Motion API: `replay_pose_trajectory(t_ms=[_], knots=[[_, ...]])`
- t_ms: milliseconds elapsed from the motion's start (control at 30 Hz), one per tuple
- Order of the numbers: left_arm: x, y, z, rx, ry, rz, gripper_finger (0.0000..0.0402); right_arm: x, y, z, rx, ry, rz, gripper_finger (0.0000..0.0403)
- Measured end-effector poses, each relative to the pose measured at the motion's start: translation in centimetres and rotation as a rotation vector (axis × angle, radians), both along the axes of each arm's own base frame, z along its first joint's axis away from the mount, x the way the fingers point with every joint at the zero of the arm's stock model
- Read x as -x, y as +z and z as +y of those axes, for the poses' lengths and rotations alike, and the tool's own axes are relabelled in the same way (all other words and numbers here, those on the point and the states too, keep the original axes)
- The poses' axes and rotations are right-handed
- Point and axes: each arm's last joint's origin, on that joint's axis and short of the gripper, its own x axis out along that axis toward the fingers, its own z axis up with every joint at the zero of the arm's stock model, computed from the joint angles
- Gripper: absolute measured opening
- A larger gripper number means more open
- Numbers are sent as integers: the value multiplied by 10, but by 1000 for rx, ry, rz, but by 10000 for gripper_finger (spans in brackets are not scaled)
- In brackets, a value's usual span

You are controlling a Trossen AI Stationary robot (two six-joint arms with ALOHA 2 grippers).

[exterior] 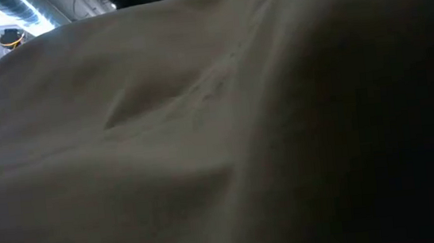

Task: Fold laundry
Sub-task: Fold the brown shorts

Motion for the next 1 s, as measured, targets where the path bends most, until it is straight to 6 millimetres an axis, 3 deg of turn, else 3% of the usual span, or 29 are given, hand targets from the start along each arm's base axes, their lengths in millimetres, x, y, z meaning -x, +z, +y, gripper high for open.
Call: replay_pose_trajectory(t_ms=[333,667,1000], knots=[[-12,-44,27,145,-82,82,194,-21,0,-45,-75,-6,53,154],[-6,-48,31,218,-193,130,194,-32,0,-76,-106,-20,36,154],[3,-56,19,194,-258,239,188,-38,1,-84,-134,-7,2,154]])
